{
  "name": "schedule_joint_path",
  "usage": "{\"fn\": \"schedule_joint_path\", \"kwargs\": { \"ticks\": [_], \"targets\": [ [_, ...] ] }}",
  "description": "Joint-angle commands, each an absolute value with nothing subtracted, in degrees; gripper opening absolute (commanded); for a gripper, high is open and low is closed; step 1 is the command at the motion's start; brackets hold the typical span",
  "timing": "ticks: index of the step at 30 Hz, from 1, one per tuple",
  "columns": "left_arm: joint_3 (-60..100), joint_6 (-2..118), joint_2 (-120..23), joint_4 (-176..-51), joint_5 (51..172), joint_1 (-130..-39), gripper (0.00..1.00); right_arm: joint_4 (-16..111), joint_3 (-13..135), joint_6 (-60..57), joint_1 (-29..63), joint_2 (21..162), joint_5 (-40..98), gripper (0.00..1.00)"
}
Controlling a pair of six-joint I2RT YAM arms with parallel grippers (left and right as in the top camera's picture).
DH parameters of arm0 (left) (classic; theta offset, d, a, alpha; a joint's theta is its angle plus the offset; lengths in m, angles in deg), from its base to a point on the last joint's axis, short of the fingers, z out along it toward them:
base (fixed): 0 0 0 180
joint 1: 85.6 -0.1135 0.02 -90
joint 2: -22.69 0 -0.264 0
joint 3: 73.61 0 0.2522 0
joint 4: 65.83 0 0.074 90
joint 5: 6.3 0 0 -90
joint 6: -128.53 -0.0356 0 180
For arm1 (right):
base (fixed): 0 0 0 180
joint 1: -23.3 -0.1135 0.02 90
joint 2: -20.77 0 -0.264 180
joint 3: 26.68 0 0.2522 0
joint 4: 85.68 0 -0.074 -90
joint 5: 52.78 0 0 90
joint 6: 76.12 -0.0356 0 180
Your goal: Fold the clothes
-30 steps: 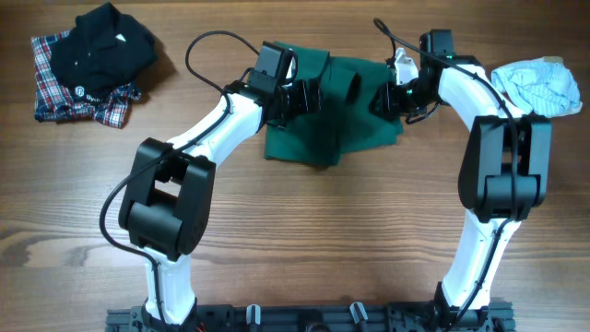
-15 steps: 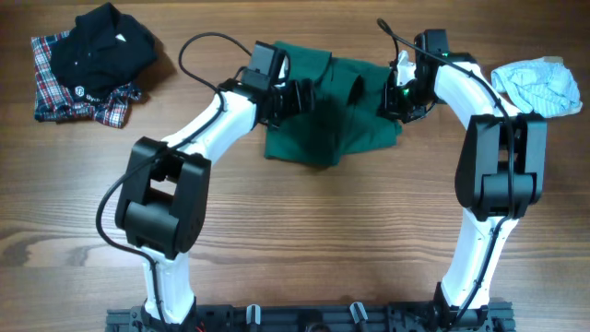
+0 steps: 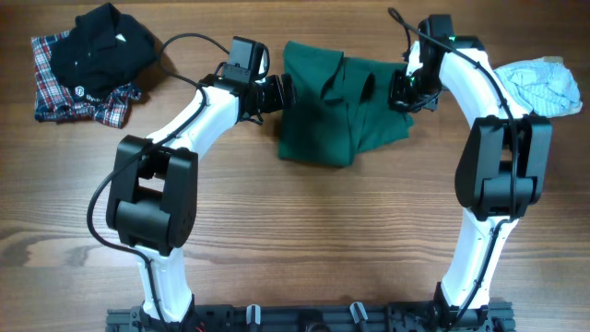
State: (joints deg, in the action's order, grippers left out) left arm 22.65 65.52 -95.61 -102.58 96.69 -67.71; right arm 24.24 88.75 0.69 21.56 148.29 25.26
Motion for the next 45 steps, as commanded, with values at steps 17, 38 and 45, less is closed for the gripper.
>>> {"fn": "schedule_joint_path", "kwargs": {
  "ticks": [17, 38, 45],
  "targets": [
    [22.5, 65.8, -95.6, -103.5, 97.1, -67.7, 1.00, 25.6, 92.6, -5.9, 4.5, 144.1, 35.2, 0.04],
    [22.4, 62.5, -99.5, -107.2, 102.0, -67.6, 0.96, 27.0, 98.6, -9.3, 1.5, 141.1, 29.6, 0.04],
    [22.4, 62.5, -99.5, -105.6, 103.8, -65.0, 1.00, 29.7, 98.6, -11.3, -1.6, 141.1, 25.8, 0.06]
  ]
}}
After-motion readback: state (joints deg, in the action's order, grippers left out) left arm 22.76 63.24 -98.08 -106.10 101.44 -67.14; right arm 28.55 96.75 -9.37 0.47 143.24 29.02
